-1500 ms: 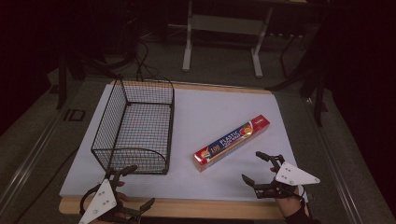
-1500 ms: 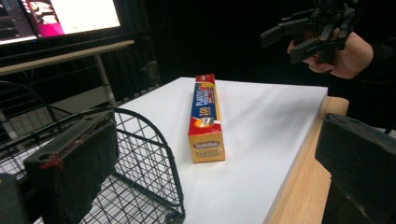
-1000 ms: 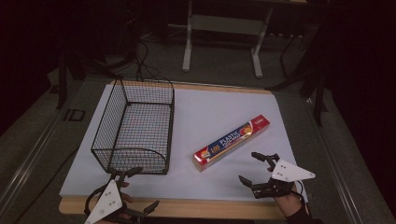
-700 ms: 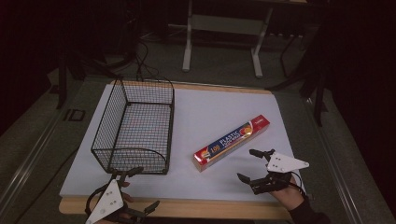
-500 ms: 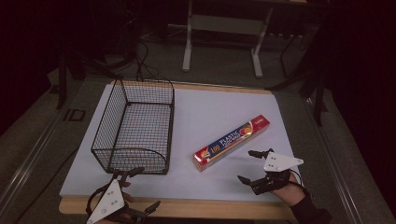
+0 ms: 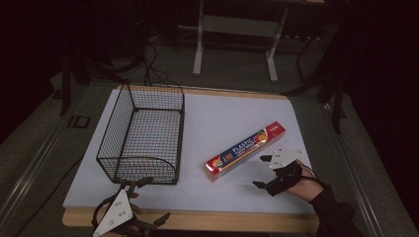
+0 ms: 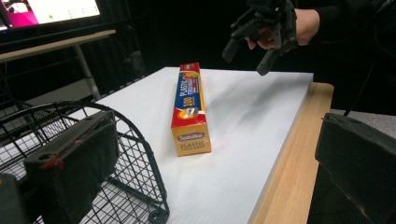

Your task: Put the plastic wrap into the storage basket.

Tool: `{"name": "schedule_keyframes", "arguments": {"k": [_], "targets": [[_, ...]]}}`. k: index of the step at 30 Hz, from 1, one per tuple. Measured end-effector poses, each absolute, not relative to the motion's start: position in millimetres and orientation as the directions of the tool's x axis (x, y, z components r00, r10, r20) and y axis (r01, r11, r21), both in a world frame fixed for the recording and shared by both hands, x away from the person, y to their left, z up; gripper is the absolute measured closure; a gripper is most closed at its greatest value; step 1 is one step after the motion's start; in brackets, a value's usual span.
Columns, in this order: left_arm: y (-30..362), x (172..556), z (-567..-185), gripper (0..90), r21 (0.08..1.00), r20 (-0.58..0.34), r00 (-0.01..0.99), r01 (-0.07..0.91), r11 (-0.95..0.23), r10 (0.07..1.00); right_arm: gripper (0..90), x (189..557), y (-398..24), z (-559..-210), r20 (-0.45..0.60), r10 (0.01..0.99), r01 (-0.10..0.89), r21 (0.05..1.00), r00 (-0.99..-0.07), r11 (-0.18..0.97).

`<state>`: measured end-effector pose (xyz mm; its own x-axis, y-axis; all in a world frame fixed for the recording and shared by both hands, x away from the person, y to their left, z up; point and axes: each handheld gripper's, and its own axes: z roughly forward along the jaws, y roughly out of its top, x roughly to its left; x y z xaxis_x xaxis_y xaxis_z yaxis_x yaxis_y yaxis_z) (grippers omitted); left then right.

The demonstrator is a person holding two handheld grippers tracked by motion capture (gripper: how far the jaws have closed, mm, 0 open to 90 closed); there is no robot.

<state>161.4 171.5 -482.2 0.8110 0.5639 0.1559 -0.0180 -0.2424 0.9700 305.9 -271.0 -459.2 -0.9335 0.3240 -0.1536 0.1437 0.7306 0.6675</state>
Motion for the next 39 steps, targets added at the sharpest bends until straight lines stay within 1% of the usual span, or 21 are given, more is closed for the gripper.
{"name": "schedule_keyframes", "arguments": {"k": [3,7,11,13,17,22,24,26,28,30,31,39], "targets": [[172,161,-482,0.2,0.970,0.159,0.809,-0.019,-0.244,0.566,12.9,313,-270,-457,-0.163,0.326,0.152,0.640,-0.931,0.753],[172,160,-482,0.1,0.970,0.155,0.808,-0.016,-0.243,0.568,12.6,321,-268,-454,-0.185,0.303,0.142,0.588,-0.935,0.796],[172,160,-483,0.2,0.970,0.156,0.807,-0.016,-0.243,0.570,13.7,330,-263,-452,-0.158,0.269,0.158,0.499,-0.950,0.852],[172,160,-483,0.1,0.969,0.159,0.806,-0.016,-0.248,0.571,15.4,333,-260,-451,-0.148,0.254,0.159,0.468,-0.956,0.869],[172,160,-483,0.1,0.969,0.159,0.807,-0.016,-0.248,0.569,15.4,338,-255,-450,-0.142,0.241,0.161,0.423,-0.960,0.892],[173,160,-483,0.1,0.969,0.157,0.807,-0.015,-0.246,0.570,15.4,344,-248,-448,-0.186,0.210,0.131,0.361,-0.960,0.923],[173,159,-483,0.1,0.969,0.159,0.806,-0.017,-0.246,0.571,15.4,349,-246,-447,-0.174,0.195,0.130,0.329,-0.965,0.935],[173,159,-483,0.1,0.968,0.163,0.805,-0.019,-0.250,0.571,15.7,353,-243,-445,-0.200,0.176,0.110,0.302,-0.964,0.947],[173,159,-483,0.1,0.968,0.162,0.805,-0.018,-0.250,0.571,19.0,356,-241,-442,-0.216,0.149,0.082,0.292,-0.965,0.953],[173,159,-483,0.1,0.968,0.160,0.806,-0.015,-0.250,0.571,19.5,360,-239,-437,-0.239,0.131,0.057,0.291,-0.962,0.955],[173,159,-483,0.1,0.968,0.160,0.805,-0.013,-0.252,0.571,21.5,363,-237,-434,-0.238,0.125,0.054,0.284,-0.963,0.957],[175,157,-484,0.1,0.966,0.163,0.796,-0.009,-0.257,0.583,20.6,376,-217,-430,-0.236,0.063,0.008,0.226,-0.970,0.974]]}}
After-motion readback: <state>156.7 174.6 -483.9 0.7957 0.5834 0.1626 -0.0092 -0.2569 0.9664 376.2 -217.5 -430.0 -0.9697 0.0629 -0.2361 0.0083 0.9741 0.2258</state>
